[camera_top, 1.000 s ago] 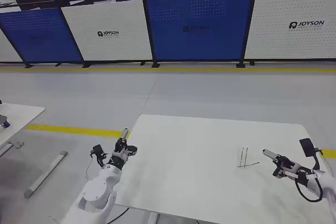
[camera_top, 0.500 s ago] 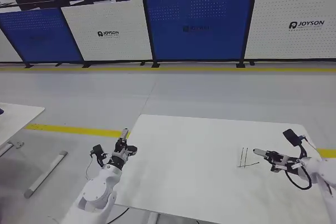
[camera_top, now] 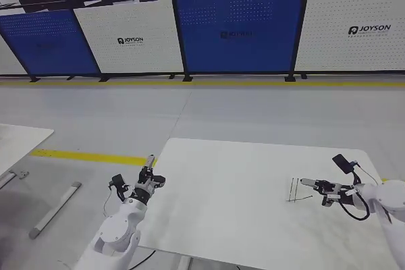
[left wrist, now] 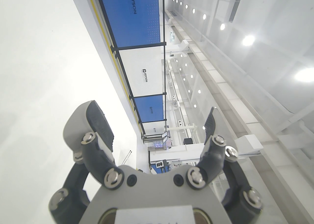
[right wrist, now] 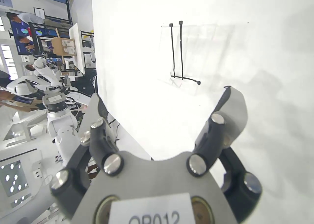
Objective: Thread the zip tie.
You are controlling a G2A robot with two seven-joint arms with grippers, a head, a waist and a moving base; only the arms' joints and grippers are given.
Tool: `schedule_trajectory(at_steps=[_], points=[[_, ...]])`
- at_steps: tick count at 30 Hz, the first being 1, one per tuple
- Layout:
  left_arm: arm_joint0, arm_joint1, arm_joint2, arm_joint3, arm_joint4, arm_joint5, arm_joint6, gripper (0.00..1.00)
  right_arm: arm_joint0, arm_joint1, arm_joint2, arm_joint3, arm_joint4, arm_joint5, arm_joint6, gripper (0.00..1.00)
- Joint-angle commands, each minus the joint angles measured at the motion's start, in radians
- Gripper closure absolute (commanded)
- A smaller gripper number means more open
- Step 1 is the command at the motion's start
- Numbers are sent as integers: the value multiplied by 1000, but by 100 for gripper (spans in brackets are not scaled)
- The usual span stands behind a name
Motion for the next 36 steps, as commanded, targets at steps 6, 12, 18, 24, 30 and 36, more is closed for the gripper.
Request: schedule_trajectory(at_steps=[6, 12, 18, 24, 30, 36], points=[[0, 0, 0, 0, 0, 0, 0, 0, -14, 6, 29, 10, 31, -19, -9, 0], [0, 0, 0, 0, 0, 0, 0, 0, 31, 2, -19, 58, 10, 9, 22, 0], [0, 0, 0, 0, 0, 0, 0, 0, 69, -4, -49, 104, 6, 28, 53, 0], [0, 0, 0, 0, 0, 0, 0, 0, 69, -4, -49, 104, 6, 28, 53, 0], [0, 0, 0, 0, 0, 0, 0, 0, 69, -4, -49, 104, 6, 28, 53, 0], [0, 0, 0, 0, 0, 0, 0, 0, 147, -22, -117, 195, -4, 92, 44, 0]])
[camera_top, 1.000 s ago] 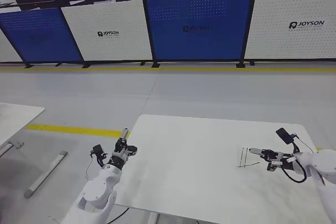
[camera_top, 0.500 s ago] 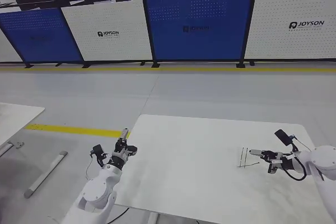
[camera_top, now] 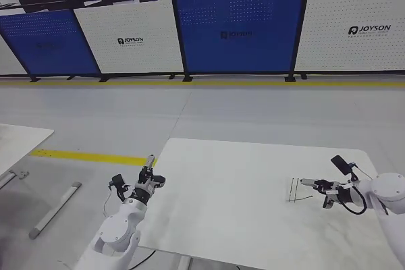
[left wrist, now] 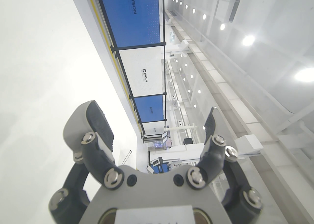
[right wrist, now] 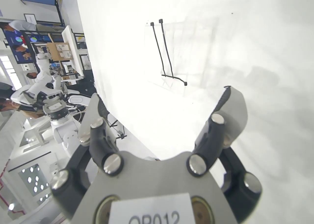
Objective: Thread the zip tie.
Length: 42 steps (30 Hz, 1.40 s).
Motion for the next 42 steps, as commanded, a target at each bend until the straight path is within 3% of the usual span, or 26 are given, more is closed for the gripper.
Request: schedule_trajectory(at_steps=[1, 2, 18, 19, 20, 21, 23, 28, 32, 39, 42], points=[[0, 0, 0, 0, 0, 0, 0, 0, 38, -8, -34, 51, -4, 0, 33, 0], [0, 0, 0, 0, 0, 0, 0, 0, 59, -11, -48, 76, -9, -1, 46, 0], [0, 0, 0, 0, 0, 0, 0, 0, 52, -6, -41, 69, -16, 6, 17, 0], [0, 0, 0, 0, 0, 0, 0, 0, 52, -5, -41, 67, -16, 8, 18, 3], [0, 0, 0, 0, 0, 0, 0, 0, 52, -4, -42, 65, -20, 12, 19, 41], [0, 0, 0, 0, 0, 0, 0, 0, 54, -3, -45, 63, -33, 26, 15, 51], [0, 0, 0, 0, 0, 0, 0, 0, 54, -2, -48, 56, -43, 39, 17, 61], [0, 0, 0, 0, 0, 0, 0, 0, 63, 2, -62, 63, -75, 65, 43, 64], [0, 0, 0, 0, 0, 0, 0, 0, 79, 1, -79, 82, -94, 76, 54, 60], [0, 0, 0, 0, 0, 0, 0, 0, 103, -8, -118, 104, -102, 71, 65, 60], [0, 0, 0, 0, 0, 0, 0, 0, 115, -12, -134, 110, -107, 76, 65, 64]])
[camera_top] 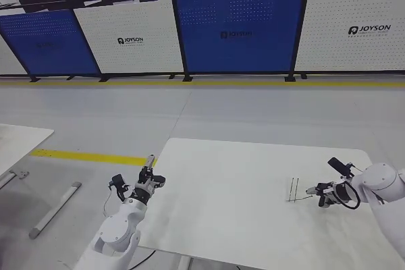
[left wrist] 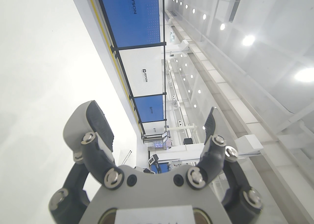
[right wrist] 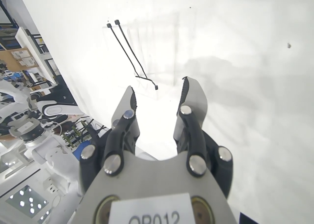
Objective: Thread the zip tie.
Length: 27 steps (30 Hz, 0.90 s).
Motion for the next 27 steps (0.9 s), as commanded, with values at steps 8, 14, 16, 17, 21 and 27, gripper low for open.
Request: schedule_trajectory(at_steps=[8, 14, 16, 17, 21, 27], points=[[0, 0, 0, 0, 0, 0, 0, 0, 35, -13, -46, 29, -17, 17, 2, 74], [0, 0, 0, 0, 0, 0, 0, 0, 55, -23, -67, 59, -12, 17, -1, 76], [0, 0, 0, 0, 0, 0, 0, 0, 61, -25, -72, 66, -11, 17, -3, 77], [0, 0, 0, 0, 0, 0, 0, 0, 65, -26, -76, 69, -13, 17, -2, 78], [0, 0, 0, 0, 0, 0, 0, 0, 75, -31, -88, 78, -14, 21, -2, 82], [0, 0, 0, 0, 0, 0, 0, 0, 88, -38, -103, 97, -12, 28, -2, 85]])
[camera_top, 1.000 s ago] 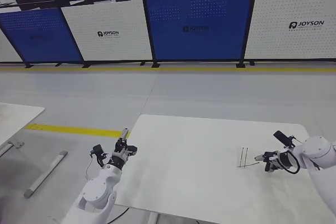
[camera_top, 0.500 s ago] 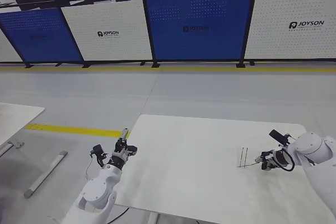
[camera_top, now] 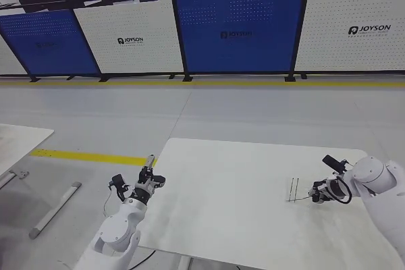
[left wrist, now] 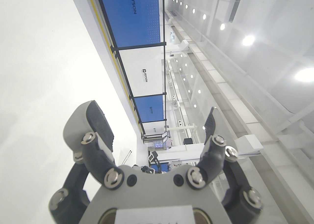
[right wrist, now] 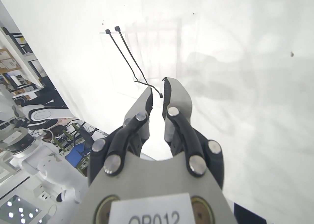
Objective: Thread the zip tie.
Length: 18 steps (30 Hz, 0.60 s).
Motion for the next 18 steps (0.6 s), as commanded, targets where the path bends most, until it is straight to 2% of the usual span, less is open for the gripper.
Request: schedule_trajectory(at_steps=[1, 8, 11, 12, 18], points=[[0, 0, 0, 0, 0, 0, 0, 0, 5, -2, -5, 8, 1, 3, 4, 86], [0, 0, 0, 0, 0, 0, 0, 0, 20, -9, -18, 32, 2, 4, 1, 87], [0, 0, 0, 0, 0, 0, 0, 0, 25, -11, -25, 40, -3, 7, 5, 94], [0, 0, 0, 0, 0, 0, 0, 0, 27, -12, -27, 43, -3, 9, 9, 100], [0, 0, 0, 0, 0, 0, 0, 0, 29, -14, -29, 39, -3, 11, -4, 100]])
